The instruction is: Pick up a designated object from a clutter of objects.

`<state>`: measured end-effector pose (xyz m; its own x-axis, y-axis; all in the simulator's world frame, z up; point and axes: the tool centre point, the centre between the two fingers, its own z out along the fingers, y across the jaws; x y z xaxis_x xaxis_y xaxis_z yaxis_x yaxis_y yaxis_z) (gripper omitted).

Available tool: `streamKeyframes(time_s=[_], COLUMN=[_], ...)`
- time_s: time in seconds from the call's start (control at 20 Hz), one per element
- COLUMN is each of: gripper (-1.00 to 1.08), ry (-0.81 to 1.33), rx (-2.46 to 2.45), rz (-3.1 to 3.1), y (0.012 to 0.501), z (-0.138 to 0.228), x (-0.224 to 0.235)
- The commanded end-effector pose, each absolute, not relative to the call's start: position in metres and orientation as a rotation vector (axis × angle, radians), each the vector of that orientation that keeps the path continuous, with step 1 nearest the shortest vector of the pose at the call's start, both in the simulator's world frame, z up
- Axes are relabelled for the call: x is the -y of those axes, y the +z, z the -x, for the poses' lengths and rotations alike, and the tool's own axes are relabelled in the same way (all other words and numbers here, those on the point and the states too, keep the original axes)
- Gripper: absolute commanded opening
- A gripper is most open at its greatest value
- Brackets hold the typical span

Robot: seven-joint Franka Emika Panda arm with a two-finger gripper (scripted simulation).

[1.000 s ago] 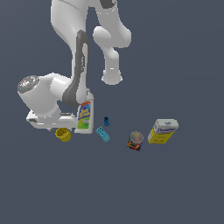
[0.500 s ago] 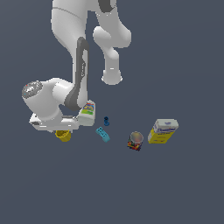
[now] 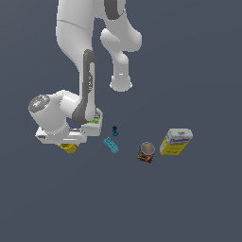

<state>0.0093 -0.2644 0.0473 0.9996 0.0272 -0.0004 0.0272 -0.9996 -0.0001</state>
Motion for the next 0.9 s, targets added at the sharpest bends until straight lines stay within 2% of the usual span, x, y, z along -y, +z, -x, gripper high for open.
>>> streamKeyframes(time_s=[0.0, 0.55, 0.85], gripper=[-1.00, -1.00, -1.00], ry=[0.000, -0.001, -0.001], rx=[0.044, 0.042, 0.042], rz=[3.141, 3.142, 3.142], y=[0.046, 0.050, 0.071], z=[-0.010, -0.010, -0.017], x=[0.264, 0.263, 0.247])
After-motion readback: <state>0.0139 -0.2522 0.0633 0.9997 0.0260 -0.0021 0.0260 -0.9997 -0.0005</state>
